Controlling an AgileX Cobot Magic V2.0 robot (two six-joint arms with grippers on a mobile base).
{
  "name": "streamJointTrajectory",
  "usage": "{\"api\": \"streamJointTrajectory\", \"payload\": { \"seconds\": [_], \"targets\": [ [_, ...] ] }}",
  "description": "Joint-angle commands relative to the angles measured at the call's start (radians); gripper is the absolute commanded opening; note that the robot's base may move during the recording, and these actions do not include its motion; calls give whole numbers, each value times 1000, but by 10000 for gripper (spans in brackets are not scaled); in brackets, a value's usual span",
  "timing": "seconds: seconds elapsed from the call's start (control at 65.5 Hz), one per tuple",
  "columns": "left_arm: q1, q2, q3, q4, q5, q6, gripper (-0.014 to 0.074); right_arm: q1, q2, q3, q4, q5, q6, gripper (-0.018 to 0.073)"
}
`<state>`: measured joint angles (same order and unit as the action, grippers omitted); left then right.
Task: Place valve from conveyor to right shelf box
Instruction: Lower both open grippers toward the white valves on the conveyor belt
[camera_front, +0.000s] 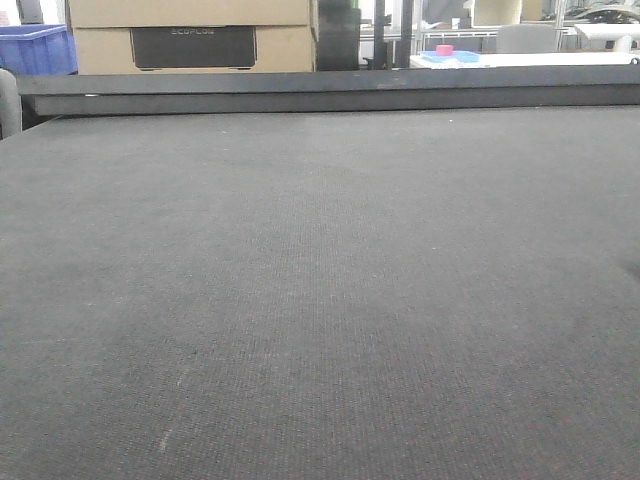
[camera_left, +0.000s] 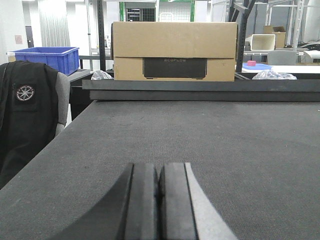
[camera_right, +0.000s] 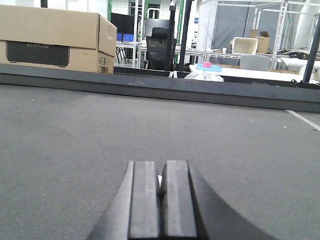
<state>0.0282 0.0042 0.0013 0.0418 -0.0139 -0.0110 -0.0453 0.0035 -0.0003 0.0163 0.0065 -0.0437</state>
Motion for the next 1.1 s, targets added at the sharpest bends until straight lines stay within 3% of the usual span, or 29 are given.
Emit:
{"api": "streamJointTrajectory", "payload": {
  "seconds": [0.0,1.084],
  "targets": [
    [1,-4,-1,1,-13,2,-111,-5,-4,0,-7,-18,-8,-164],
    [0,-4,-1,4,-34,2,-111,-5,-4,-5,-7,3,-8,-164]
  ]
}}
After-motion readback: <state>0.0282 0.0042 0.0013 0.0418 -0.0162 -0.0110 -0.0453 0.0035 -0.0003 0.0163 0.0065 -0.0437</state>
